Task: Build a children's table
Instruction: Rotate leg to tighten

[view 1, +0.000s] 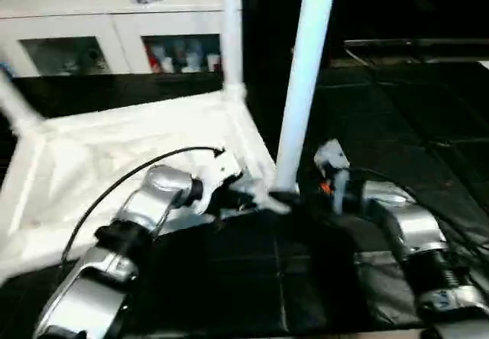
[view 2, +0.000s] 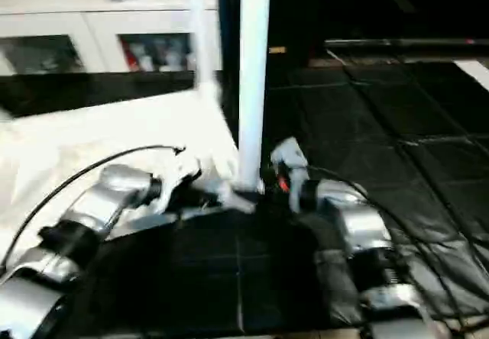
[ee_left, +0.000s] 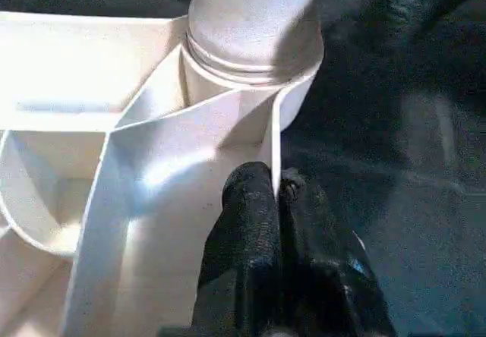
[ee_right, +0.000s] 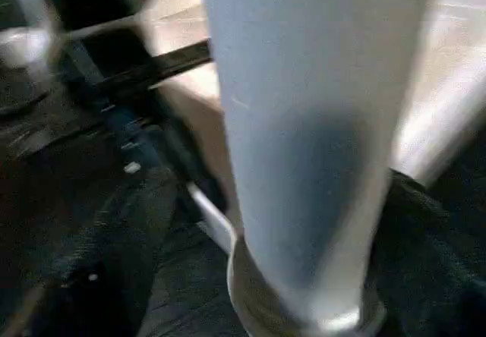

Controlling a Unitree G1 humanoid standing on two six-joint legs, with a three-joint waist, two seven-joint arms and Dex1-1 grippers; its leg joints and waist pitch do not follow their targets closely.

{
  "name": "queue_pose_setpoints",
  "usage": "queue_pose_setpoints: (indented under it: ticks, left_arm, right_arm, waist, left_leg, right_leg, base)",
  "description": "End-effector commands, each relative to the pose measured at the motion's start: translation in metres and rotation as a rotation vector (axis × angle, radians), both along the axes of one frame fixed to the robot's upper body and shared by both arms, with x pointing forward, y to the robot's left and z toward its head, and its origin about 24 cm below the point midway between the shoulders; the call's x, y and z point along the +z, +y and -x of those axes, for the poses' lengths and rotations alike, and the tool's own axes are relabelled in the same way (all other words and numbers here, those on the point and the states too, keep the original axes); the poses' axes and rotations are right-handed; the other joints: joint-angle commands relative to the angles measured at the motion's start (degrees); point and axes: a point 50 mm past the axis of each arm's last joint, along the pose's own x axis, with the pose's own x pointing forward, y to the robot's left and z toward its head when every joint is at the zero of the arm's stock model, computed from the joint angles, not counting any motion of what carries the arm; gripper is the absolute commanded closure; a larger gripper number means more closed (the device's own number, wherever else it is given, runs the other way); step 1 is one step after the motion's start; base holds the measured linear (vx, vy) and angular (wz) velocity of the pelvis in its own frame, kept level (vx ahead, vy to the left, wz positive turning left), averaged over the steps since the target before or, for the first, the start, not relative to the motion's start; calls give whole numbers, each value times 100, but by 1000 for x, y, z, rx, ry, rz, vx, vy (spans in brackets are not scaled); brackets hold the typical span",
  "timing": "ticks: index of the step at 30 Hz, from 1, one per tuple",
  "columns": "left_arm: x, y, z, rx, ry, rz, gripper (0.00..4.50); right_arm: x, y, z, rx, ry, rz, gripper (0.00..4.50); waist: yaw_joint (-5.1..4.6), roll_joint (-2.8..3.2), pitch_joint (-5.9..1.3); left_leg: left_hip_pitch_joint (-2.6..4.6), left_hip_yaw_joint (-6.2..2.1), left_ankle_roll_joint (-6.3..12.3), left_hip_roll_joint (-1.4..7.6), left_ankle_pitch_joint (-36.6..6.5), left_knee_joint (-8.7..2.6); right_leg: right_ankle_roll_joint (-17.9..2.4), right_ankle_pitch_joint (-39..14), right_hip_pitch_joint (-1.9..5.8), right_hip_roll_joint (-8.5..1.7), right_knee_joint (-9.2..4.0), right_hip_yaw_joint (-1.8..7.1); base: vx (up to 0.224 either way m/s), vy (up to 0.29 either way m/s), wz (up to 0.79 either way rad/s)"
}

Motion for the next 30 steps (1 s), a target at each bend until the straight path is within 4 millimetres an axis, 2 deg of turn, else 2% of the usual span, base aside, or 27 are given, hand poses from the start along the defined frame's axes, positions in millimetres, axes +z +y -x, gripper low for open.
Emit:
queue_pose_setpoints:
  ticks: [1, 2, 4, 8, 9, 11, 12, 15, 17, 21, 22, 24, 30]
  left_arm:
    - [7, -8, 3, -92, -29, 32, 450]
    - [7, -8, 4, -97, -29, 32, 450]
    - [9, -6, 10, -174, -10, 45, 450]
    - [8, -3, 18, -258, -8, 27, 450]
    - [7, -2, 20, -273, -7, 22, 450]
    - [7, -1, 22, -293, -5, 16, 450]
    - [6, 0, 24, -311, -2, 10, 450]
    - [5, 2, 27, -343, -1, -10, 450]
    - [4, 3, 28, -352, -3, -21, 450]
    - [5, 5, 29, -356, -3, -24, 450]
    - [5, 5, 29, -356, -3, -24, 450]
    - [4, 7, 30, -358, -3, -29, 450]
    - [4, 10, 30, -352, -2, -36, 450]
  right_arm:
    - [2, 6, 7, 125, -12, -2, 40]
    - [2, 5, 7, 135, -11, 1, 40]
    - [5, -2, 15, 273, 16, 7, 40]
    - [6, -6, 20, 371, 35, 3, 40]
    - [6, -6, 20, 387, 35, 3, 40]
    - [6, -6, 20, 403, 41, 0, 40]
    - [5, -6, 20, 414, 52, -5, 55]
    - [4, -7, 20, 439, 67, -1, 65]
    - [3, -7, 20, 450, 74, 1, 92]
    - [5, -7, 21, 474, 86, -19, 120]
    - [5, -7, 21, 474, 86, -19, 141]
    - [4, -7, 21, 485, 91, -15, 145]
    - [2, -7, 22, 500, 93, -13, 196]
  waist:
    - [34, -48, -408]
    - [44, -57, -404]
    - [107, -89, -403]
    - [139, -77, -412]
    - [152, -98, -411]
    - [158, -85, -401]
    - [176, -96, -402]
    - [203, -104, -401]
    - [210, -101, -397]
    - [214, -110, -402]
    - [215, -101, -407]
    - [213, -97, -410]
    - [213, -85, -416]
  left_leg:
    - [23, 99, 492, 74, -1179, -347]
    - [16, 99, 489, 78, -1188, -351]
    - [11, 107, 496, 88, -1231, -355]
    - [0, 125, 538, 97, -1165, -344]
    - [-3, 128, 524, 102, -1177, -344]
    - [3, 134, 486, 104, -1239, -351]
    - [18, 137, 461, 104, -1252, -350]
    - [20, 135, 407, 116, -1266, -362]
    - [22, 140, 387, 115, -1295, -361]
    - [-6, 135, 393, 106, -1195, -356]
    - [-3, 134, 397, 107, -1164, -353]
    - [-4, 133, 395, 105, -1135, -351]
    - [0, 137, 408, 107, -1118, -345]
  right_leg:
    - [-1392, -1414, 337, -176, -334, 218]
    - [-1393, -1407, 341, -170, -329, 217]
    - [-1354, -1494, 348, -175, -314, 220]
    - [-1384, -1382, 334, -172, -292, 223]
    - [-1363, -1433, 335, -182, -293, 221]
    - [-1312, -1584, 321, -184, -311, 222]
    - [-1292, -1650, 313, -183, -313, 226]
    - [-1247, -1767, 306, -190, -316, 227]
    - [-1234, -1799, 294, -188, -324, 231]
    - [-1211, -1728, 318, -186, -306, 228]
    - [-1219, -1691, 315, -184, -301, 228]
    - [-1237, -1638, 317, -180, -294, 227]
    - [-1313, -1491, 316, -172, -279, 227]
  base:
    - [0, 0, 0]
    - [0, 0, 0]
    - [0, 0, 0]
    - [0, 0, 0]
    - [0, 0, 0]
    - [0, 0, 0]
    - [0, 0, 0]
    - [0, 0, 0]
    - [0, 0, 0]
    - [0, 0, 0]
    - [0, 0, 0]
    - [0, 0, 0]
    - [0, 0, 0]
